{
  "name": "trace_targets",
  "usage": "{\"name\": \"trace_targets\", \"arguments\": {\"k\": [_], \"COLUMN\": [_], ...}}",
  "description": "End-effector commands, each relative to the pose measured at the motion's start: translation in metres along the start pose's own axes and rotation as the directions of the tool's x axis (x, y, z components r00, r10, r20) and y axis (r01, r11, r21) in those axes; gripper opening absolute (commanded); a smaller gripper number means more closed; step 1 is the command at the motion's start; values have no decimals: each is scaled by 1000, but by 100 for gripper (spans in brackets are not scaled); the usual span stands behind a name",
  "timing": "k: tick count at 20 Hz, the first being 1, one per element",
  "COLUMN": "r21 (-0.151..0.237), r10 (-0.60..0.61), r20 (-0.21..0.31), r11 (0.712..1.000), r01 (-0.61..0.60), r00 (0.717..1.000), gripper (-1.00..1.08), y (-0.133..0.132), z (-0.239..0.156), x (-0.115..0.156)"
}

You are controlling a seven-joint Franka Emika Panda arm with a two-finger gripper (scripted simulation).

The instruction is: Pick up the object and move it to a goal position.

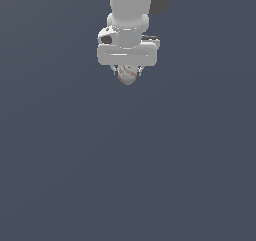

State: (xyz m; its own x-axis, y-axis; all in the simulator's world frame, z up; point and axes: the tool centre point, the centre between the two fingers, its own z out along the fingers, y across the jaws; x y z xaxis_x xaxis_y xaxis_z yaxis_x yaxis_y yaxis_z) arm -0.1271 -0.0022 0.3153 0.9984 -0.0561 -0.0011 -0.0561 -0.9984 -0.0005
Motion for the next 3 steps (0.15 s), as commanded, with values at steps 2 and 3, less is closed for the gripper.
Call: {"name": "trace_targets", "arguments": {"k": [2, 3], "r21": [-1, -1], "r10": [0, 0], "r20": [-1, -1], "r11": [1000, 1000], "r01": [0, 0], "r00": [1000, 1000], "gripper": [-100, -100], "y": [-1, -1], "z": [0, 0], "x": [1, 1]}}
